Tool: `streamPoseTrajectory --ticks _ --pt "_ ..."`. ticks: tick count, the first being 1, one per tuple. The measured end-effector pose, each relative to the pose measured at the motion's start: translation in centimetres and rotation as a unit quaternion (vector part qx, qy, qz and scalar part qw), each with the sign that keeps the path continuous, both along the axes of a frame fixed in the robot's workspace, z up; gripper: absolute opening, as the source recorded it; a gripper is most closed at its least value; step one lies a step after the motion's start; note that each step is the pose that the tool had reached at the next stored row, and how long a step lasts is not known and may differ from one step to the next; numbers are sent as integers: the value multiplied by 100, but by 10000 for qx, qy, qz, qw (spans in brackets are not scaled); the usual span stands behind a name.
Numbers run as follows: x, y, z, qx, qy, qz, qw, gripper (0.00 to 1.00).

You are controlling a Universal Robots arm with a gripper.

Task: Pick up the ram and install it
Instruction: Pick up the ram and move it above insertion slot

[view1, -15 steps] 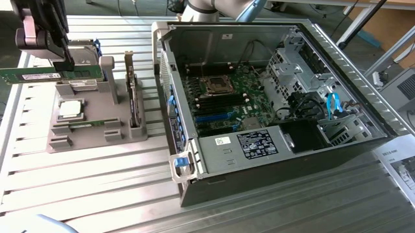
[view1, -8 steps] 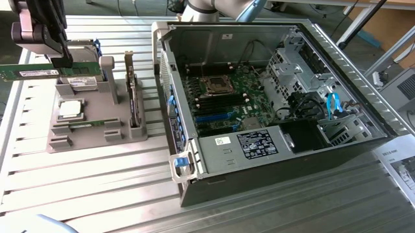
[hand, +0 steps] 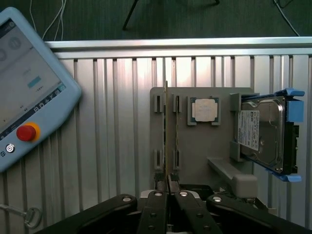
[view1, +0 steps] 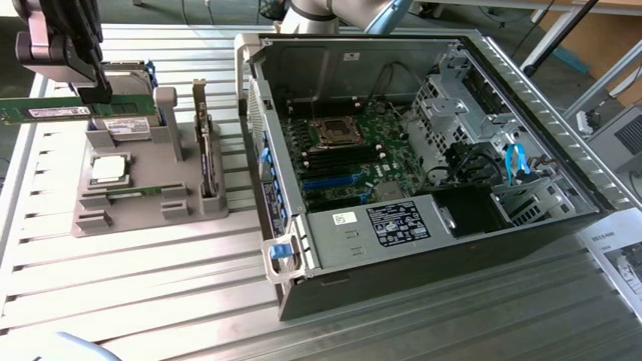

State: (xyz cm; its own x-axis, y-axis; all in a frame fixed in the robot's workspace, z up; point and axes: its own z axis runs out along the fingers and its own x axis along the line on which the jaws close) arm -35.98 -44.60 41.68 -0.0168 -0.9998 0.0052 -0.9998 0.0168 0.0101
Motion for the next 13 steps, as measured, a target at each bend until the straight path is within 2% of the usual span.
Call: streamPoseTrajectory --ticks 5,13 --pt "25 1 2 -1 1 0 10000 12" --pt "219 0 0 0 0 0 10000 12"
